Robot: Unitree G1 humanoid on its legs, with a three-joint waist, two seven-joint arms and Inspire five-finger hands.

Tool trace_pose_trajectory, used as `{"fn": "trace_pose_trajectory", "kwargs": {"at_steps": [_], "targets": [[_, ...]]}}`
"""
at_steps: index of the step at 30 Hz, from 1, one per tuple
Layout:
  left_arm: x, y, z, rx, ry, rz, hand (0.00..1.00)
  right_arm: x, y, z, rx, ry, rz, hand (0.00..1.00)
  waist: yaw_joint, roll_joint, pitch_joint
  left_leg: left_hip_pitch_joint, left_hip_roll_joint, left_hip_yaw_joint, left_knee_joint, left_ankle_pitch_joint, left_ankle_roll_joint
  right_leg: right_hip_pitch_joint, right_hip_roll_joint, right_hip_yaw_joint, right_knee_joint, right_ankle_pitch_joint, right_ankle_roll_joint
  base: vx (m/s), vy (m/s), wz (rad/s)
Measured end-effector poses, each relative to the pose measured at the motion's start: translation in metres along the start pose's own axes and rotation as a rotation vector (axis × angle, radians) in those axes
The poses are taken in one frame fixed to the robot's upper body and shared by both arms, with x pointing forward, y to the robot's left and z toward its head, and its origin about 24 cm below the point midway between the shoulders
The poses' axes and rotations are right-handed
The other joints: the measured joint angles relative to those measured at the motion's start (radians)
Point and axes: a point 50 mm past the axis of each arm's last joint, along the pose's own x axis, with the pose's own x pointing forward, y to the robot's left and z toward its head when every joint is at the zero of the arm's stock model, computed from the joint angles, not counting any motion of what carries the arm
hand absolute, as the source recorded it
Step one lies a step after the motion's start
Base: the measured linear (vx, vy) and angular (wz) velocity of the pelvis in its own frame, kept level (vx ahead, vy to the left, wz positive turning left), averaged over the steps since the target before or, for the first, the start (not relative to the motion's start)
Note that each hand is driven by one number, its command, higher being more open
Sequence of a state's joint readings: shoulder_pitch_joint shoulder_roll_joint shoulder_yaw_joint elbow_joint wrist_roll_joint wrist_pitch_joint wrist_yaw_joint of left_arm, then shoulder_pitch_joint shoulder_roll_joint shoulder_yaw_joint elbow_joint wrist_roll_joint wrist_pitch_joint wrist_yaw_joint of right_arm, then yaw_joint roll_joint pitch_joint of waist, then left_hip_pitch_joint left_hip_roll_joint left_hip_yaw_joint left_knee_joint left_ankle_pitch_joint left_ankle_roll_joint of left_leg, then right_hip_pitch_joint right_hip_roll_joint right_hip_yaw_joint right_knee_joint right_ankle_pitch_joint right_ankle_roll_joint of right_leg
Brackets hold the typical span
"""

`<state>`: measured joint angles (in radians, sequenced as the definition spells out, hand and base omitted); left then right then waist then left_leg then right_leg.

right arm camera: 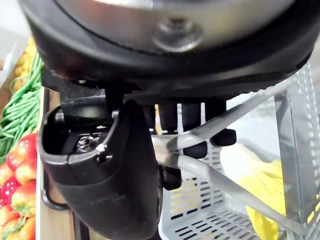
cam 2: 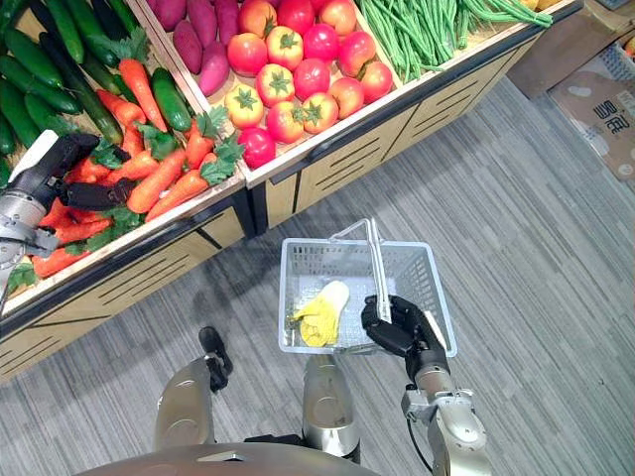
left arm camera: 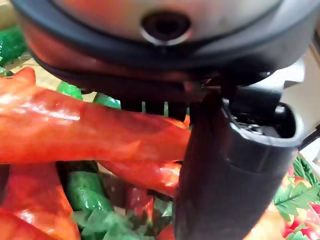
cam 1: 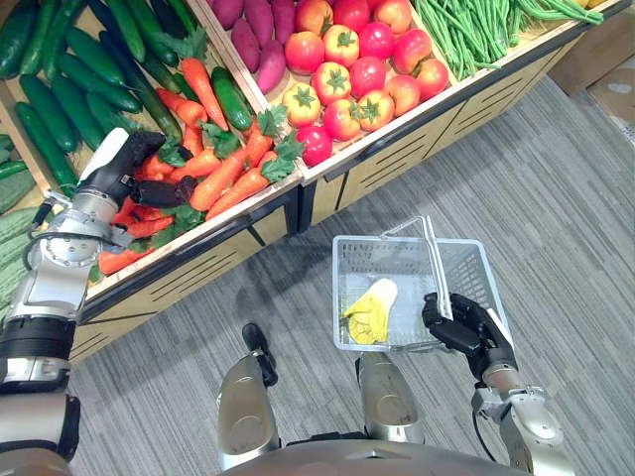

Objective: Pick vegetable in the basket

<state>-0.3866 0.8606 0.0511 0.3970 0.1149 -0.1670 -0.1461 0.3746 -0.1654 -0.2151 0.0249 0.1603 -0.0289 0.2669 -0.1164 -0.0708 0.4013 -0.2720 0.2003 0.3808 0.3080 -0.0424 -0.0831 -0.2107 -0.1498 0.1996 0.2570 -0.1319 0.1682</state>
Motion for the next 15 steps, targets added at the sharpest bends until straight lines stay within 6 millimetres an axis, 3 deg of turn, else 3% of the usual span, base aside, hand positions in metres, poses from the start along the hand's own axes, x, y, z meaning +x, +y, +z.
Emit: {"fn": "trace_pose_trajectory", "kwargs": {"at_steps": [12,15], "targets": [[0.0007,-0.0005,-0.0007,0.011,0.017,-0.023,0.00,0.0006,0.0024,-0.0002,0.001,0.001,0.012,0.00,0.004,0.000,-0.005,0.018,-0.013,-0.005,-0.030,0.021,0.010,0.017,-0.007,-0.005,-0.010,0.005,0.008,0.00,-0.005,0.02],[0.0013,-0.0001,-0.0006,0.010,0.023,-0.028,0.00,0.0001,0.0026,-0.0010,0.001,0.004,0.016,0.00,0.003,0.000,-0.034,0.025,-0.019,-0.011,-0.054,0.035,0.007,0.022,-0.008,-0.013,-0.018,0.006,0.008,-0.01,-0.019,0.06]]}}
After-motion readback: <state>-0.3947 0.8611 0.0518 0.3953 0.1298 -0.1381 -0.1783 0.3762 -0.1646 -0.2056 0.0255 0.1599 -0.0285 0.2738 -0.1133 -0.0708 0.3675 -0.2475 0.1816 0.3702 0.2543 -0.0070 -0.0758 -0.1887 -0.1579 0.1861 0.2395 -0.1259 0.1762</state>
